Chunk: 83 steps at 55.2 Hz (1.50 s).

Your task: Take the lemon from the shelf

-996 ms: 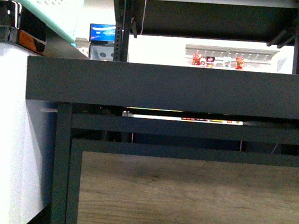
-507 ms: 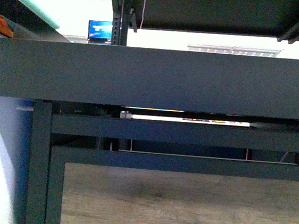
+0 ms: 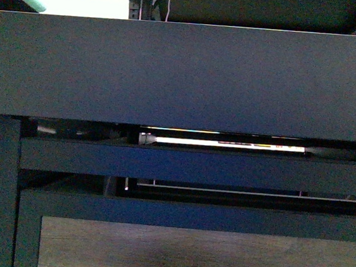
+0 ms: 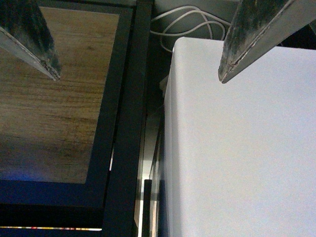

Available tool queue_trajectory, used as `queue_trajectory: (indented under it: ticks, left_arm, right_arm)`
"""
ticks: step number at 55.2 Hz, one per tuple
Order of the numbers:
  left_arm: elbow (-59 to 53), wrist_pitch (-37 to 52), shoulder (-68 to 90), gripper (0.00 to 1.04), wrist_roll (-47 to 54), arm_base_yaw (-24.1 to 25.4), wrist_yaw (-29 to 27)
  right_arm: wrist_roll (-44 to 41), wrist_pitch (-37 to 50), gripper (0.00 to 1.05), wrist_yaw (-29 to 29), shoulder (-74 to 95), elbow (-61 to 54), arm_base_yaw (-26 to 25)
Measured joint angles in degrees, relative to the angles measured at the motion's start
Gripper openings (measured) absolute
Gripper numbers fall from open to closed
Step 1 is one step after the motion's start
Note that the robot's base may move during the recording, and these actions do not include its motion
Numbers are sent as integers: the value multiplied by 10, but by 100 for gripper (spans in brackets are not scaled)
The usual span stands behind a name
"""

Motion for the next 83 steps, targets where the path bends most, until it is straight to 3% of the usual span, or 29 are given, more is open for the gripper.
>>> queue_trajectory:
  ticks: [83]
  left_arm:
    - [0,0,0,97,0,0,0]
  right_arm:
    - [0,0,97,0,0,0,0]
